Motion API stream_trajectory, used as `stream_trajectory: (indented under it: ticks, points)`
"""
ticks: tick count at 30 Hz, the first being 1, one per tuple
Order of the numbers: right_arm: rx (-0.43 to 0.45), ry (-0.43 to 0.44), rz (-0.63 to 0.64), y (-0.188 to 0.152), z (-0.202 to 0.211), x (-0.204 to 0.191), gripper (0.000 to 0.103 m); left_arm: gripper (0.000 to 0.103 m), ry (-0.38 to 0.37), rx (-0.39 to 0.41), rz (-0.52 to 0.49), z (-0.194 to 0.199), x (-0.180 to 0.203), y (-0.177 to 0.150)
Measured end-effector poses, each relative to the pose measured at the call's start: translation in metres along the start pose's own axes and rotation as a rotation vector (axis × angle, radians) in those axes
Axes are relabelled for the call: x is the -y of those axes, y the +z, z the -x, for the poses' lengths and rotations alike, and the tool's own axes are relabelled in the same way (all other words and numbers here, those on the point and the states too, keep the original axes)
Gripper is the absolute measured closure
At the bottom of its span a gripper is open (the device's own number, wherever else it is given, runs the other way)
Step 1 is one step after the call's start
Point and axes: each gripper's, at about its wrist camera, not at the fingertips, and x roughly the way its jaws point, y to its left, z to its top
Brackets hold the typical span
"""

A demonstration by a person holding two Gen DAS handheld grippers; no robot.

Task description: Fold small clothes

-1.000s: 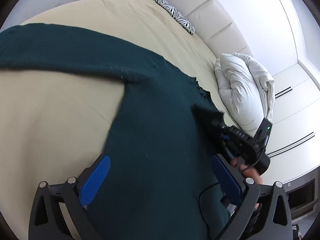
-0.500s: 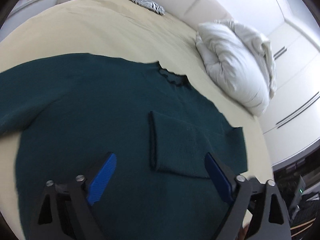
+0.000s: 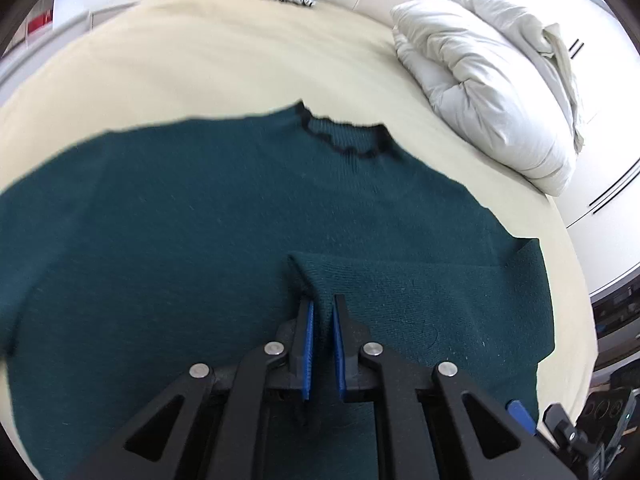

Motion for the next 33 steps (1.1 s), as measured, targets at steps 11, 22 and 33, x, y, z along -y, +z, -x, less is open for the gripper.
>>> stream_trajectory:
  ticks: [11,22,33]
  points:
    - [0.013,0.008,-0.160,0.047,-0.006,0.015,0.024,0.101,-0.022,0.187,0.078,0.033,-0.035,0.025]
    - [0.020,-0.019,-0.111,0.046,-0.020,0.012,0.025,0.051,0.008,0.032,-0.044,-0.006,-0.002,0.006]
    - [0.033,-0.017,-0.048,0.039,-0.019,0.012,0.026,0.093,0.093,0.065,-0.131,-0.002,0.019,0.003]
